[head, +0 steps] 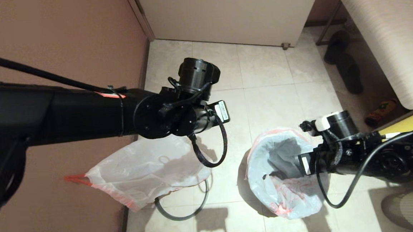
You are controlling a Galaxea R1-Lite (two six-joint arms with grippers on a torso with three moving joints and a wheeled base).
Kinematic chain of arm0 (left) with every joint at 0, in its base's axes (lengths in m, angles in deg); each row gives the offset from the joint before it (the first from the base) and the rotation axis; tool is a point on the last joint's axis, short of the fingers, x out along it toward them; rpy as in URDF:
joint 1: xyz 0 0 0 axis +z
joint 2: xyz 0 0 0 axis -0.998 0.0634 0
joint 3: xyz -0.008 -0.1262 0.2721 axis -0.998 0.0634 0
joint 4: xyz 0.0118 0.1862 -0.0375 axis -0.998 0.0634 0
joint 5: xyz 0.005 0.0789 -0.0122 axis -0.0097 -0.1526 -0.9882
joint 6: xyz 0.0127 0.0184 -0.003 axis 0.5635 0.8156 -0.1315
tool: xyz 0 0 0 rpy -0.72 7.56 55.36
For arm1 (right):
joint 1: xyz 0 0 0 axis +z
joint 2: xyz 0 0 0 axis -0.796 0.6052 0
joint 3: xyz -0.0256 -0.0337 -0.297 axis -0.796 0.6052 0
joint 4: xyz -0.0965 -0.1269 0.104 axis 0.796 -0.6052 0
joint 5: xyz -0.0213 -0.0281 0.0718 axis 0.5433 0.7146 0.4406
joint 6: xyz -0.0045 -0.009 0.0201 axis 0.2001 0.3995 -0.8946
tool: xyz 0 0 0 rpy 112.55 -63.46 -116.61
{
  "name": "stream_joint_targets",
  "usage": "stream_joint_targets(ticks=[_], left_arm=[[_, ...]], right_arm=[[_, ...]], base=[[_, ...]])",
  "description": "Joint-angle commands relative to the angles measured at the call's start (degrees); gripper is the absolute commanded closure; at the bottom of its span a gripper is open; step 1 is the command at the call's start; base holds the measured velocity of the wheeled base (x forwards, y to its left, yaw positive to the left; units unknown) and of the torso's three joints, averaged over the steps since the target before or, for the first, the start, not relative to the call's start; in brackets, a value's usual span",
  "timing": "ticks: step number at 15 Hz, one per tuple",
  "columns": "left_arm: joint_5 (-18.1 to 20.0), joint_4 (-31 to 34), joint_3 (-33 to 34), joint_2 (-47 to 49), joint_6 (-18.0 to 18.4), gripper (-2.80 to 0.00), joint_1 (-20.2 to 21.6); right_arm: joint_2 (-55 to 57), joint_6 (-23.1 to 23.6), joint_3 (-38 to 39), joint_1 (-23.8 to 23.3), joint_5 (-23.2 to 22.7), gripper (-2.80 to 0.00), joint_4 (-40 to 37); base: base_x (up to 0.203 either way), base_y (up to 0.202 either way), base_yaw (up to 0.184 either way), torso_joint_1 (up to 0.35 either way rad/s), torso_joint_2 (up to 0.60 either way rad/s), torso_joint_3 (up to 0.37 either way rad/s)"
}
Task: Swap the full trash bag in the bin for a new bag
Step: Place the trash can ring on the trash can
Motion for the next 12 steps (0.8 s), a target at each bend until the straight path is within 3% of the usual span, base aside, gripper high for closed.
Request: stream_joint_targets(ticks=[1, 4, 6, 7, 9, 12], left_arm=[[-2.7, 0.2, 3.2, -3.7, 0.1, 0.0, 0.3], [-4.2, 0.1, 9.9, -11.6, 1.3, 0.0, 0.3], [-6.0, 1.4, 14.3, -15.7, 2.9, 0.0, 0.6], [-7.5, 5.2, 15.1, -16.9, 3.3, 0.0, 0.6], [-8.5, 11.0, 18.2, -20.6, 1.6, 0.0, 0.0], [-9.9, 12.4, 24.3, -26.6, 1.0, 0.0, 1.6]], right_arm=[[-9.3, -0.1, 0.8, 0.0, 0.9, 0.0, -1.4], [-18.3, 0.5, 1.9, -1.5, 3.2, 0.0, -4.5], [-24.3, 5.0, 2.2, -4.9, 4.2, 0.0, -11.9], [-27.5, 5.9, 2.3, -5.6, 5.0, 0.0, -15.4], [-35.9, 4.9, 2.5, -5.2, 6.8, 0.0, -22.3], [-47.9, 2.8, 2.9, -4.5, 8.3, 0.0, -35.3]], base=[[0.0, 0.0, 0.0, 0.0, 0.0, 0.0], [0.0, 0.0, 0.0, 0.0, 0.0, 0.0], [0.0, 0.0, 0.0, 0.0, 0.0, 0.0], [0.0, 0.0, 0.0, 0.0, 0.0, 0.0], [0.0, 0.0, 0.0, 0.0, 0.0, 0.0], [0.0, 0.0, 0.0, 0.0, 0.0, 0.0]])
